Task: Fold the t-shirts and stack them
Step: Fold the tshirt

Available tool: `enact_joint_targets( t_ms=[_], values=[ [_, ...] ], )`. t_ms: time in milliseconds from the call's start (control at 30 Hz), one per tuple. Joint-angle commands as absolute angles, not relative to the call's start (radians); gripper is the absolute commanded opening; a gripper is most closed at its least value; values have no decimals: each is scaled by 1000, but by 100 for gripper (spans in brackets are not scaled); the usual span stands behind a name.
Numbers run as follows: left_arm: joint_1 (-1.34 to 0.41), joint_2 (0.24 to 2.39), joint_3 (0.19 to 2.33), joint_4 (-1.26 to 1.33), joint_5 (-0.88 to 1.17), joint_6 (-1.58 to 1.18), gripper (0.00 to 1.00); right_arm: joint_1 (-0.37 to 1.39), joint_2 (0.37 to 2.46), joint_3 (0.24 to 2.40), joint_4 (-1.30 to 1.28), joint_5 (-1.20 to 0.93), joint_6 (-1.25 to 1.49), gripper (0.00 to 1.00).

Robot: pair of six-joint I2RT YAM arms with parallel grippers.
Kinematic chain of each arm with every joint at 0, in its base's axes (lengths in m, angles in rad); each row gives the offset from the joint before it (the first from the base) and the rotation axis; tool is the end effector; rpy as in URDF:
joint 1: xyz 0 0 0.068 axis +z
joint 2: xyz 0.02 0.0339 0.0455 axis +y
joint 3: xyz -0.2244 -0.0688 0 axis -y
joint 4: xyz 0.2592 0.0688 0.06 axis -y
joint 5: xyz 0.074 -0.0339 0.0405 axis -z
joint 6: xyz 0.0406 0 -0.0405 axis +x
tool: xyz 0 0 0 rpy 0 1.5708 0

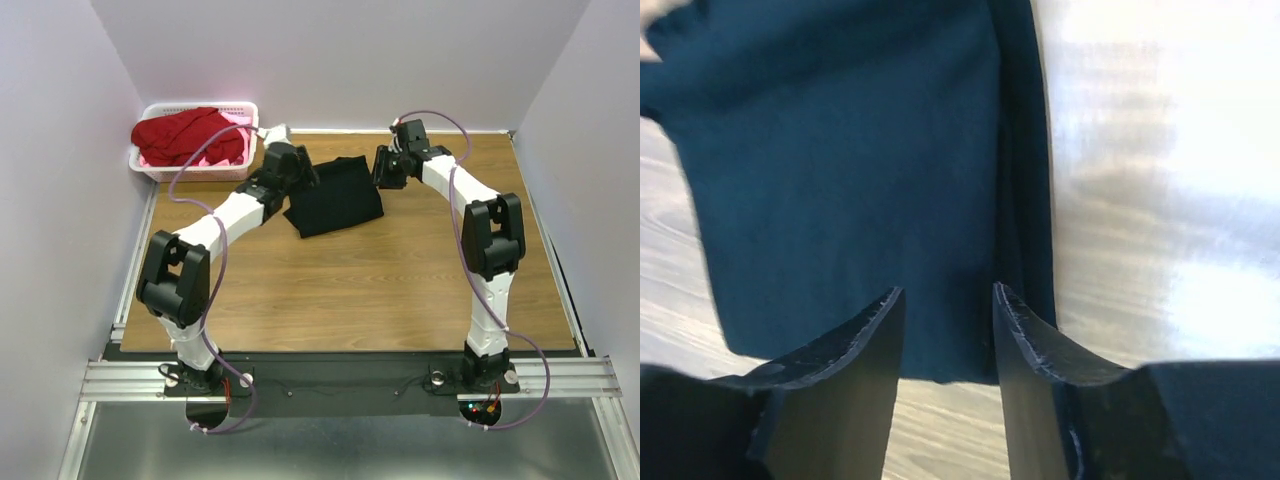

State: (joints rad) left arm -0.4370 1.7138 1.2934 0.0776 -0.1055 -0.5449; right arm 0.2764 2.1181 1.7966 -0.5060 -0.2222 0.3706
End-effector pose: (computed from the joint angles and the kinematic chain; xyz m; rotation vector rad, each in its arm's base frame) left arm 0.3831 -0.1742 0.2462 -0.1777 1.9437 -0.5574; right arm 0.4579 0.1392 0.1965 0.0089 2.4489 0.5619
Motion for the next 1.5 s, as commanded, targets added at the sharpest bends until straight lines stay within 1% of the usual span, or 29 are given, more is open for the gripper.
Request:
enact_joint_targets(
  t_ms=[0,67,167,267,433,533,600,667,800,1033,1467],
  values=[
    [-515,1749,1258,54,-89,-566,66,282,2036,1747,-459,-258,382,45],
    [-538,1781,1259,51,-90,-568,64,281,2016,1714,-460,-233,376,45],
    [-549,1822,1266,40,-98,-563,64,279,1984,1666,-459,-200,364,45],
    [-549,1841,1250,35,-107,-563,66,276,1971,1625,-456,-193,335,58],
    [-551,1856,1252,25,-130,-535,71,265,1971,1577,-405,-276,272,69],
    [-549,1847,1256,2,-153,-535,77,265,1988,1565,-384,-353,215,73],
    [-548,1787,1223,3,-172,-554,84,261,1999,1549,-365,-406,196,75],
    [-538,1750,1175,15,-186,-574,89,259,2000,1526,-344,-423,187,77],
    [-511,1700,1092,57,-155,-600,92,249,2006,1516,-319,-443,172,79],
    [-494,1724,1072,74,-159,-607,95,221,2023,1505,-313,-423,172,79],
    [-479,1890,1204,57,-184,-574,95,219,2068,1505,-290,-474,161,79]
  ],
)
